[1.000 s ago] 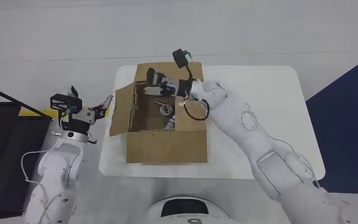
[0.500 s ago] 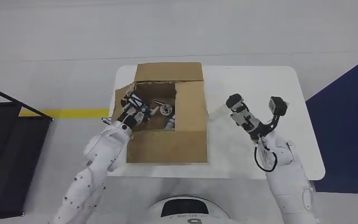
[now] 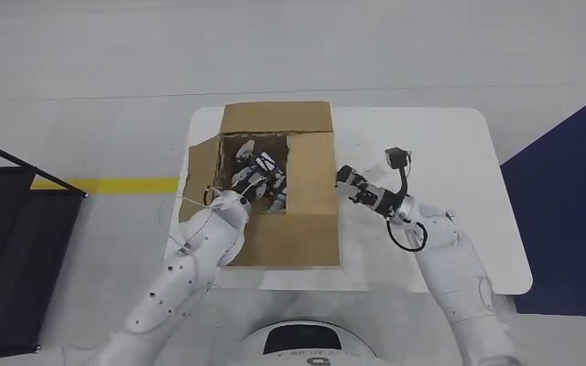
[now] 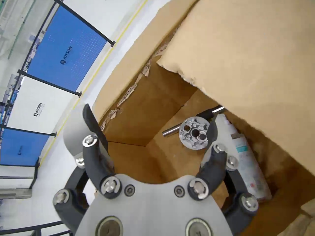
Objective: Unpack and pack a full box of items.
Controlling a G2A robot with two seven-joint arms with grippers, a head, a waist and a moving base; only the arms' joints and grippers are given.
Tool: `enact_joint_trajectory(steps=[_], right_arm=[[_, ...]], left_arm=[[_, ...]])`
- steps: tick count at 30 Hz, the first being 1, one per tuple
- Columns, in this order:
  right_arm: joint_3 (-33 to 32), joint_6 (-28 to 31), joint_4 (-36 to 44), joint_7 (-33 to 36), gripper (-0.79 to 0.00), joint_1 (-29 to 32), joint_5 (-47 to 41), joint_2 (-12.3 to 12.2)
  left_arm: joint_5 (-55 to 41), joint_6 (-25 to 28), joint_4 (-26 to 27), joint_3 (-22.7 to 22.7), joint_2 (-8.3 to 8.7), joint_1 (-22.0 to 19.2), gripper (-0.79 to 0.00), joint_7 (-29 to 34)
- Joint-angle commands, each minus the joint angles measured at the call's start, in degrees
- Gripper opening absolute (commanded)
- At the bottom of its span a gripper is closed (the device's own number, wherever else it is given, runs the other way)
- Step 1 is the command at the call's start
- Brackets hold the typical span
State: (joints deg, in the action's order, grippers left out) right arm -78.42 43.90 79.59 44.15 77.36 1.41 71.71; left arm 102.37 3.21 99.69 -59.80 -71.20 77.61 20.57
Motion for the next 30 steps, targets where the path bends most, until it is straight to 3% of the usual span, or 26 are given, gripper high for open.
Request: enact_joint_trajectory(steps=[1,9,14,20,23,30], right_arm=[[0.95,-0.01,-1.03,1.15,0.000,-1.14,-1.18,-0.05],[2.08,2.08,-4.54,5.31,0.000,-2.53,-9.07,-0.63],[-0.58,6.44,-6.81,7.34,0.000,-1.16,-15.75,-1.58],[-10.22,13.96,-2.15,2.27,0.000,8.42,-21.27,-4.06],[-14.86,14.10,2.41,2.13,0.000,13.54,-24.26,-5.18],[-18.48,14.10,10.71,2.14,0.000,18.66,-27.78,-6.65]], left_arm=[[-3.29,-0.48,0.88,0.37,-0.37,-0.21,0.000,0.11],[-12.78,1.80,4.53,-0.74,-0.86,0.02,0.000,-4.15],[-9.51,1.65,5.14,3.42,-1.64,-2.30,0.000,-4.13],[-6.06,0.02,2.65,10.67,-3.49,-6.85,0.000,-2.00],[-4.60,-2.24,-0.22,13.34,-4.49,-8.73,0.000,-0.80],[-4.48,-6.86,-5.02,13.41,-5.64,-10.05,0.000,-2.22]])
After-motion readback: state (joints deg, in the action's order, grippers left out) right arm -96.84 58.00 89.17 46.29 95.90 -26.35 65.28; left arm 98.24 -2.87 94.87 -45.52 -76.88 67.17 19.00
